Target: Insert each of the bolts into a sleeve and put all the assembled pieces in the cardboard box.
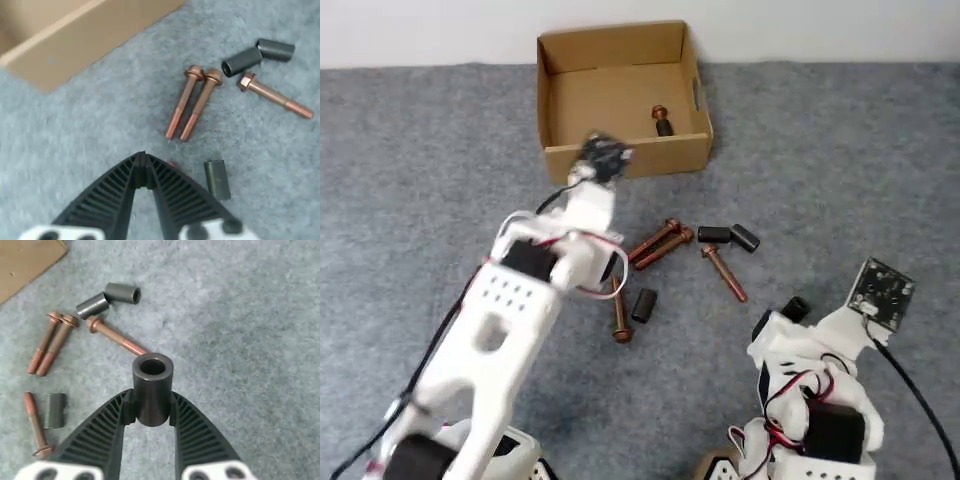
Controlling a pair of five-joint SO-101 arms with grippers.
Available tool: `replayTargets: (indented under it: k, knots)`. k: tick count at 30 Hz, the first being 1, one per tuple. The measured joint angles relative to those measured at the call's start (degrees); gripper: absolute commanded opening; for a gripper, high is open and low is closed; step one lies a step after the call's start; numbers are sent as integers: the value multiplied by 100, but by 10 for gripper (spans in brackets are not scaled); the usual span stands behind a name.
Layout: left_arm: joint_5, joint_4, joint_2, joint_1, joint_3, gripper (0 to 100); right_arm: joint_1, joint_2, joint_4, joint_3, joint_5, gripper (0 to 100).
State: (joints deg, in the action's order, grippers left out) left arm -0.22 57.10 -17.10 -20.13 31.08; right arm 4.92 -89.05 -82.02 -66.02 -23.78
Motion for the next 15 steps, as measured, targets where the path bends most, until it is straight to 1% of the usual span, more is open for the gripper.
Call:
replayTargets:
  k: [3, 6, 9, 13, 15]
  knots:
    - [-677, 281, 853, -237, -756, 8, 18, -396, 0, -18, 26, 8]
    - [-1266, 686, 1723, -431, -1591, 8, 9, -457, 0, -18, 26, 8]
    - [-1424, 1046, 2602, -466, -2514, 20, 0, -545, 0, -18, 26, 8]
    - [-1477, 1705, 3798, -466, -3921, 110, 44, -545, 0, -18, 26, 8]
    - [-1477, 2110, 4369, -466, -4659, 138, 35, -545, 0, -18, 26, 8]
